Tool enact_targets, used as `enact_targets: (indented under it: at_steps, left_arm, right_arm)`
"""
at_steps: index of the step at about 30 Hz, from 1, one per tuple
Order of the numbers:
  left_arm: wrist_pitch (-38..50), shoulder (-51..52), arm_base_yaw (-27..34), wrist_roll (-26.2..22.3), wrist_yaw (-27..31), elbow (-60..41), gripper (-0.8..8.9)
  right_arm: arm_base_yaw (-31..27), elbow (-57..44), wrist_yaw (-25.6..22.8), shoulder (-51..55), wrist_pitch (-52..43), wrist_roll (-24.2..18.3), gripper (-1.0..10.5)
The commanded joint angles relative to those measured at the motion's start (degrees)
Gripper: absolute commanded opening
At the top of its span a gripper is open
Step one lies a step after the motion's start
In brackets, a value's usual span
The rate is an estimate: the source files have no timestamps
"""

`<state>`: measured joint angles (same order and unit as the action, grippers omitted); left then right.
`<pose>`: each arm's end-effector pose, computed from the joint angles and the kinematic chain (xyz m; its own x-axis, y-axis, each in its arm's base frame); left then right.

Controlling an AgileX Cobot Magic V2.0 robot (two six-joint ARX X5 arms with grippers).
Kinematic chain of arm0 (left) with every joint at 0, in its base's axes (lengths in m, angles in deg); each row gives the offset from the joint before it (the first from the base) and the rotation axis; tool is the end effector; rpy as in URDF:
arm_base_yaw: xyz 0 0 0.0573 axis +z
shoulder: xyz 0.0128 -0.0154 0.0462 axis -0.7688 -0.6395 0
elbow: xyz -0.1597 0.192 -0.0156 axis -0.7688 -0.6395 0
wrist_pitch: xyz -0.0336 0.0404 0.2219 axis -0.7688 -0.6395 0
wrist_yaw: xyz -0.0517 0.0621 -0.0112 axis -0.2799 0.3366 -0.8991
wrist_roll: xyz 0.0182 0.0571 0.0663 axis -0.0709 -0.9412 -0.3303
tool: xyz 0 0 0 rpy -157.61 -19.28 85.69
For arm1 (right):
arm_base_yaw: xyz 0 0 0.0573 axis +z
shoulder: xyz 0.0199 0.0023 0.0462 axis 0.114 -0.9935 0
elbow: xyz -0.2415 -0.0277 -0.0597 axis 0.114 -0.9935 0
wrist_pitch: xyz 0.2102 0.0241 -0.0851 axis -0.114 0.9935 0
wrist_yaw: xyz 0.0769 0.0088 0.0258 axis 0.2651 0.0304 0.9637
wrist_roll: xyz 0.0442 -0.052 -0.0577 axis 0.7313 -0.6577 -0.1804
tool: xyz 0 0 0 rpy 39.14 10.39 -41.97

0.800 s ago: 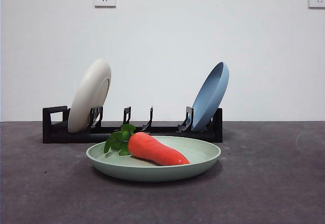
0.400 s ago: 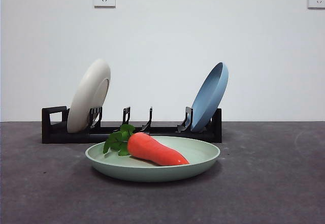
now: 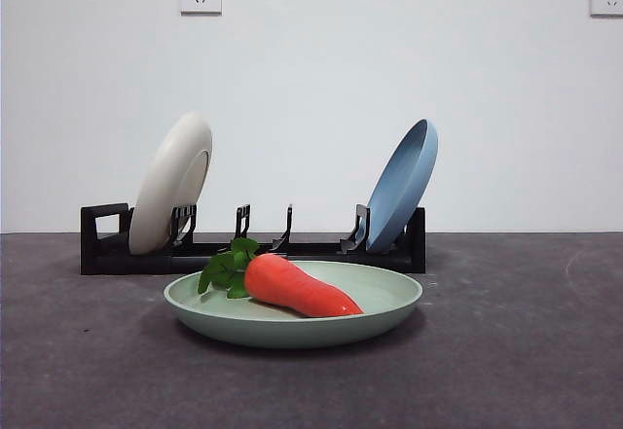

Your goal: Take the green plate from the plate rack,put the plate on the table,take the carrot from the table,put the carrot in the plate

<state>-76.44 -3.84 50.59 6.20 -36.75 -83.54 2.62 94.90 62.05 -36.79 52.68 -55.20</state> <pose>0.1314 0.0065 0.1427 0.9823 0.0806 -0.1693 -0.0841 0.9964 -0.0137 0.1091 0.0372 0.3112 0.9006 0.4005 -0.1687 -0.4114 0.9108 -0.0339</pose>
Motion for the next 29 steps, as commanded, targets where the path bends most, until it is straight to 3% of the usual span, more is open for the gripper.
enact_targets:
  at_steps: [1,6,10,15,29]
  left_arm:
    - [0.33,0.17,0.17,0.37,-0.07,-0.74,-0.03]
    - [0.33,0.17,0.17,0.35,-0.04,-0.74,-0.03]
    - [0.33,0.17,0.17,0.37,-0.07,-0.74,-0.03]
    - [0.33,0.17,0.17,0.35,-0.07,-0.74,-0.03]
    - [0.33,0.17,0.17,0.37,-0.04,-0.74,-0.03]
  right_arm:
    - [-2.49,-8.61,0.33,4.52,-7.69,-0.68,0.0]
    - [-4.02,-23.54,-0.07,12.79,-21.03,1.31,0.0]
    - [-4.02,-32.85,-0.28,17.92,-26.36,4.02,0.0]
    - [-4.02,-39.58,-1.60,22.51,-26.47,6.62,0.0]
    - [-4.02,-42.38,-1.40,22.93,-17.90,5.27,0.0]
